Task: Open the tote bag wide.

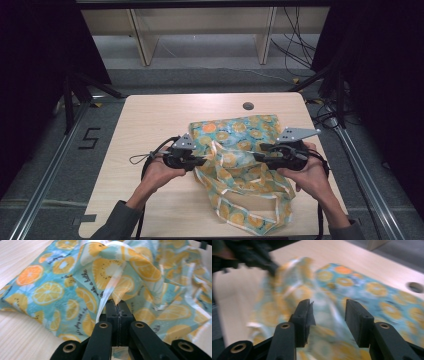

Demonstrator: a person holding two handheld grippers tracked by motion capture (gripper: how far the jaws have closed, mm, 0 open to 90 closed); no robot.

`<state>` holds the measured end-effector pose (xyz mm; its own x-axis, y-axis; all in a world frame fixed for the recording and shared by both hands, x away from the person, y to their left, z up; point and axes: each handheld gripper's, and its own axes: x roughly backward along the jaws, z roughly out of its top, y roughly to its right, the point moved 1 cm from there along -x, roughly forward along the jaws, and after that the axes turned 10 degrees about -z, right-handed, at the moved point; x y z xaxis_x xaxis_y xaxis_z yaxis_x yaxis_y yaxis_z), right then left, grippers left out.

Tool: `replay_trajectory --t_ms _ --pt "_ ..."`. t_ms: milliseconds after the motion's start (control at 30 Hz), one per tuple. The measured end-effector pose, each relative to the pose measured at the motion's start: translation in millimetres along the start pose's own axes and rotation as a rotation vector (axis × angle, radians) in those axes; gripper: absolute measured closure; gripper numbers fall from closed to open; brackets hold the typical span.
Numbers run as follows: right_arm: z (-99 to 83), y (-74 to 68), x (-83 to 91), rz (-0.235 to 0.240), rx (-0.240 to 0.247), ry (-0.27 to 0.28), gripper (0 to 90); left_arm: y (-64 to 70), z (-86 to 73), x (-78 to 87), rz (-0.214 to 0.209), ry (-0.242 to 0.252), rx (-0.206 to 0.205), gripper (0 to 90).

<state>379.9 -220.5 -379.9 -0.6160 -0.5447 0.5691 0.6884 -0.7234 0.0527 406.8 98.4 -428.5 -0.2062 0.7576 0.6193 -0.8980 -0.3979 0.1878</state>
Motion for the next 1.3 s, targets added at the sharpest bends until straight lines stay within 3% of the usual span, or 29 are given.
replay_trajectory --t_ms 33,67,100,133,200,300,333,367,400,433,567,633,667,767,800,833,867,900,933,967,1000,1067,1100,1167,1233,1267,1300 --pt "1.4 -7.8 -3.2 0.042 0.006 -0.006 56.0 -2.0 -0.3 0.4 0.000 -0.001 0.005 89.5" --pt "1.4 -7.8 -3.2 0.042 0.006 -0.006 56.0 -2.0 -0.3 0.4 0.000 -0.001 0.005 89.5" --pt "0.5 -24.0 -11.7 0.097 0.002 -0.037 55.5 -5.1 -0.5 0.9 0.006 0.005 0.025 89.5" --pt "-0.6 -31.1 -17.7 0.129 0.019 -0.049 55.5 -5.2 -0.7 0.4 0.009 0.008 0.040 89.4" --pt "-3.9 -43.9 -31.0 0.147 0.047 -0.100 55.1 -6.4 -0.1 -0.1 0.017 -0.001 0.041 89.4" --pt "-10.2 -53.3 -51.3 0.137 0.062 -0.151 55.2 -7.2 2.4 -2.2 0.015 0.005 0.037 89.3" --pt "-12.3 -55.1 -56.1 0.143 0.057 -0.162 55.2 -11.6 4.3 -2.2 0.010 -0.004 -0.002 89.3" --pt "-15.6 -56.8 -63.2 0.152 0.050 -0.183 55.5 -11.1 4.7 -3.7 0.011 0.015 0.018 89.3" --pt "-17.7 -57.2 -67.0 0.154 0.058 -0.194 56.3 -11.8 5.3 -3.5 0.021 0.011 0.013 89.3" --pt "-20.5 -59.8 -71.1 0.158 0.052 -0.213 60.1 -11.6 5.7 -4.7 0.012 0.017 0.018 89.2" --pt "-26.7 -61.4 -80.6 0.209 0.128 -0.219 86.9 -12.6 4.9 -5.7 0.016 0.008 0.011 89.0" --pt "-25.2 -60.7 -78.7 0.211 0.139 -0.206 89.0 -12.8 4.1 -4.3 0.017 -0.007 0.005 89.0" --pt "-14.5 -55.4 -66.4 0.197 0.159 -0.156 90.0 -9.8 2.2 -3.4 0.012 -0.008 0.035 89.0" --pt "5.7 -33.3 -46.2 0.096 0.129 -0.065 90.0 -10.1 0.8 -4.0 0.007 -0.004 0.026 89.0" --pt "14.1 -17.8 -40.8 0.063 0.121 -0.015 90.0 -9.0 -1.3 -4.3 -0.003 -0.024 -0.006 88.9" --pt "20.0 -4.2 -36.9 0.016 0.099 -0.004 90.0 -9.5 -1.8 -4.8 -0.013 -0.027 -0.034 88.9" --pt "25.0 10.3 -36.6 -0.030 0.082 0.014 90.0 -6.8 -2.5 -4.9 -0.009 -0.022 -0.016 88.9" --pt "25.0 10.3 -36.6 -0.030 0.082 0.014 90.0 -6.8 -2.5 -4.9 -0.009 -0.022 -0.016 88.9" --pt "28.2 20.7 -37.9 -0.049 0.073 0.008 90.0 -4.5 -3.2 -3.5 -0.022 -0.035 -0.009 88.9" --pt "32.6 46.4 -52.4 -0.087 0.045 -0.046 90.0 0.0 -2.2 -2.6 -0.041 -0.014 0.009 88.9" --pt "32.7 58.7 -61.7 -0.121 0.061 -0.078 90.0 -1.1 -0.3 -2.4 -0.047 -0.006 -0.027 89.0" --pt "26.5 77.9 -80.0 -0.155 0.021 -0.143 90.0 -0.1 2.4 0.8 -0.047 0.006 -0.046 89.0" --pt "22.9 83.1 -86.4 -0.154 -0.011 -0.162 90.0 -0.3 3.4 2.4 -0.042 0.015 -0.049 89.1" --pt "11.5 96.8 -103.8 -0.140 -0.020 -0.170 90.0 -2.4 4.6 3.1 -0.048 0.037 -0.037 89.2" --pt "-0.6 97.9 -118.1 -0.114 -0.056 -0.236 90.0 -6.9 5.4 3.5 -0.039 0.048 -0.042 89.3" --pt "-3.9 100.5 -122.4 -0.116 -0.033 -0.228 89.6 -9.7 4.8 3.4 -0.042 0.063 -0.014 89.3" --pt "-9.5 101.9 -126.7 -0.108 -0.050 -0.228 88.4 -11.6 4.6 4.1 -0.035 0.070 -0.011 89.3"
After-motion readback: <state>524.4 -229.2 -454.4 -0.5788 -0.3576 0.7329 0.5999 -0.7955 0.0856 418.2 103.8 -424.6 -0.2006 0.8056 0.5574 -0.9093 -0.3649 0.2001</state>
